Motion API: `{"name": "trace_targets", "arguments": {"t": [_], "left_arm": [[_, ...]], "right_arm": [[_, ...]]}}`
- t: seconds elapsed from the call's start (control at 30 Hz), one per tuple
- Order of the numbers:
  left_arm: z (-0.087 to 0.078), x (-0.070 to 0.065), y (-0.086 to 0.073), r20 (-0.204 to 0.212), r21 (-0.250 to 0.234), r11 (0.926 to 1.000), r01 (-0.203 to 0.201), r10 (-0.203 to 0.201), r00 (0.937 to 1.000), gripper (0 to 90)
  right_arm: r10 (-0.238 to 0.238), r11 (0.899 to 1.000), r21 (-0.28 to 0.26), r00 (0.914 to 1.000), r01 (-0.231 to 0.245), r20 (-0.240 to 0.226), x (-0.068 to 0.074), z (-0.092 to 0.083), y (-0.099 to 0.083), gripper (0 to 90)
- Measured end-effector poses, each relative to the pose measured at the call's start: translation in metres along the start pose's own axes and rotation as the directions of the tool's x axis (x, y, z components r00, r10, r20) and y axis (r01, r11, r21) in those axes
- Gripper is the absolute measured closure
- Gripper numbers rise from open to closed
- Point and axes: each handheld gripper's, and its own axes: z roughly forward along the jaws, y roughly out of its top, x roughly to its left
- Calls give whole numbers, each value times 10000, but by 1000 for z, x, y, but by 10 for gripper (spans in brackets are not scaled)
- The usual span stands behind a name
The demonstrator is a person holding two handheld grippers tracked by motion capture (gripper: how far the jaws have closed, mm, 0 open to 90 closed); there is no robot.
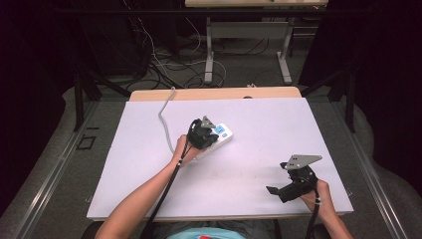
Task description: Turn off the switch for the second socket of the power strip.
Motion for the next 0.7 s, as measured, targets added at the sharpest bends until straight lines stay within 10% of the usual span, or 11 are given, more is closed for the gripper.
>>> {"name": "trace_targets", "arguments": {"t": [0.4,0.7], "left_arm": [[-2,3,0,319,117,9999,55,-59,9995,900],[-8,-1,1,107,31,10000,-23,23,9999,637]], "right_arm": [[-94,9999,47,9999,95,-107,-1,0,0,3],[-106,9999,33,9999,106,-61,0,0,1,3]]}}
